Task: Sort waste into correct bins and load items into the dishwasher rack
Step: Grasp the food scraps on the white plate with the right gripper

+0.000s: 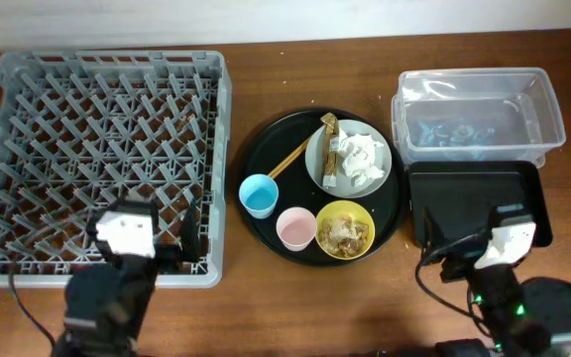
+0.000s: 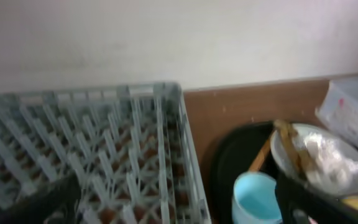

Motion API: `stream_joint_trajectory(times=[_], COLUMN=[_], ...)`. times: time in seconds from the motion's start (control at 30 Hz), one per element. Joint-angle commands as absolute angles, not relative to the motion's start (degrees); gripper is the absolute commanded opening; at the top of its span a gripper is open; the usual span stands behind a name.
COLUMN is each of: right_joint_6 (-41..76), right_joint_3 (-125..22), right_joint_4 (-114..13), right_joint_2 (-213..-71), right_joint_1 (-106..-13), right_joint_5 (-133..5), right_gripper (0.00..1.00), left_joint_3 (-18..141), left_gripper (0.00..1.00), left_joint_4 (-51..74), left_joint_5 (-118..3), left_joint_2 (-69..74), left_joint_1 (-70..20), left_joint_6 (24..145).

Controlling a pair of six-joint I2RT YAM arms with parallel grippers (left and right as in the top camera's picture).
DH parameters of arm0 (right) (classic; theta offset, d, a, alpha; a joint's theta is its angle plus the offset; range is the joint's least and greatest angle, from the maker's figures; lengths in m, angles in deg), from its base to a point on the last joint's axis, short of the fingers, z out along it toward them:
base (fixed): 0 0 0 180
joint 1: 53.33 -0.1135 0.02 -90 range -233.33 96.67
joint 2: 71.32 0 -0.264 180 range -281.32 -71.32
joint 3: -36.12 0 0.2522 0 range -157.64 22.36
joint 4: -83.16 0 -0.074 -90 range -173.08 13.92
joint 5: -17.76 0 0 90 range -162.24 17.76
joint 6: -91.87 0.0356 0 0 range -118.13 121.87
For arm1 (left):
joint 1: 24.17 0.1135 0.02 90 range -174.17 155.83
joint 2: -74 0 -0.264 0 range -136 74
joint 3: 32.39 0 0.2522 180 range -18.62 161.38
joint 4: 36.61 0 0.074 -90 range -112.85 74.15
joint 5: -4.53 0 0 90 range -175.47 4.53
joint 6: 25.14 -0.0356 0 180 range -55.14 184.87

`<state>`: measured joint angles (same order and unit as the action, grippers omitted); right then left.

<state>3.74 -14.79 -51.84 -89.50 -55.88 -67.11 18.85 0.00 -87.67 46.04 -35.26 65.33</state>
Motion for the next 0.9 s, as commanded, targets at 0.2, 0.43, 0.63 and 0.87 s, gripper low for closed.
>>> stream_joint_trajectory(times=[0.2,0.43,0.63,0.87], right_joint_6=[11.2,8.8,8.8,13.4], right_joint_3=[-52.0,-52.0,-52.0,-57.9], right_joint_4=[-29.1,-40.4,-53.8,-42.2], right_joint_2=[-137.1,-167.9,-186.1,-162.9], right_joint_1=[-55.6,-66.6,-66.7,-61.1], right_joint_5=[-38.4,-69.2,-72.1,-69.3], right_gripper=[0.98,0.71,0.63,0.04], left_joint_3=[57.6,57.6,57.6,57.6], left_gripper=[0.99,0.99,0.99,0.99], left_joint_4=[24.9,25.3,25.3,25.3], left_joint_5=[-73.0,-73.0,-73.0,-73.0], left_joint_2=[5.0,4.4,4.4,4.4], left_joint_1=[-35.1,-35.1,-35.1,-35.1], left_joint_6=[65.7,65.7,65.7,65.7])
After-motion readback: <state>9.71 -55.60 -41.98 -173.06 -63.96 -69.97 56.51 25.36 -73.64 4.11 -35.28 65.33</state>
